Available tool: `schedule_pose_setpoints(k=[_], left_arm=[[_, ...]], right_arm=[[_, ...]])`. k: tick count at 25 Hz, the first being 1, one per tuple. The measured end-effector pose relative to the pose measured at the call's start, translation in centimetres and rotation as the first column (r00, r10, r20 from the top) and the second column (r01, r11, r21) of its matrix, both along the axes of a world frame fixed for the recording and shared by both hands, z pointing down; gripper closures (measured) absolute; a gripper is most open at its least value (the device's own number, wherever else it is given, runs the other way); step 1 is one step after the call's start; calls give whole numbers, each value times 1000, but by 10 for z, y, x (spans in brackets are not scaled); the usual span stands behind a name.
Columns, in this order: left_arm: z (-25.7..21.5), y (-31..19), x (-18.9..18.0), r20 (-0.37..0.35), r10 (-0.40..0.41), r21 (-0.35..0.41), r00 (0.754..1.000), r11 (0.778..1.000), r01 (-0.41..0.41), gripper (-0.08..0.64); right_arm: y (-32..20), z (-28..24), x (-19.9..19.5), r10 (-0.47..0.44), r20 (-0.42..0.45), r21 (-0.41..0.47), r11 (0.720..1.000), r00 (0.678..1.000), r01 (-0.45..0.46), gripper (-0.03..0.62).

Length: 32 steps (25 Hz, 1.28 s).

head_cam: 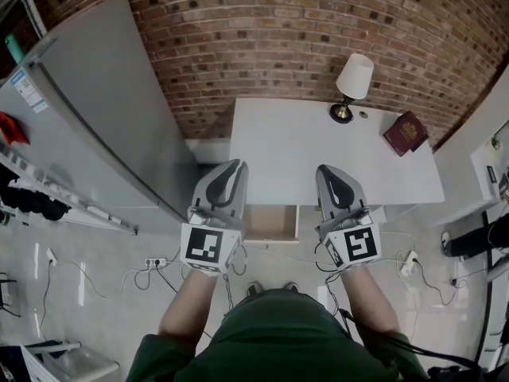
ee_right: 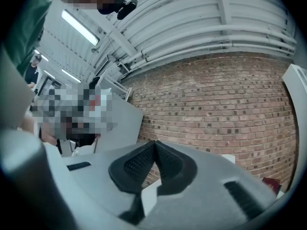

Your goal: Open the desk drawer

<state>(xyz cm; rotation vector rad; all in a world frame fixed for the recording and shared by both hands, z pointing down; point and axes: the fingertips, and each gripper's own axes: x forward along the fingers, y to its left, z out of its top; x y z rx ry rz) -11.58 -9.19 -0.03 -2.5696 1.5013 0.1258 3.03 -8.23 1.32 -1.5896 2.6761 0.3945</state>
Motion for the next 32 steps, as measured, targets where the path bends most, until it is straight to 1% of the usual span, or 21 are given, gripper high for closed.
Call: schedule_pose_setpoints(k=[6,12,17,20,32], left_arm=[[15,-5,-11,-27,3,-6,1000,1000,-3,527],[14,-3,-19,-47,-11,-18,999,1000,10,527],[16,-3,-28,-61,-15,-10,998,1000,15,526],[11,-2,-31,-64,-26,-30,998,999,24,526],[18,-6,-35,-66,-16,-39,998,999,13,526]], right_arm=[[2,-2,0,18,17,0,1000,1000,-18,592],[4,3,-7,8,5,-15,1000,1000,-8,592],[4,6,-14,-3,-8,-25,1000,1000,3,592],[4,8,-17,-5,-14,-34,999,1000,4,592],[3,12,-23,-16,-17,-45,999,1000,15,594]])
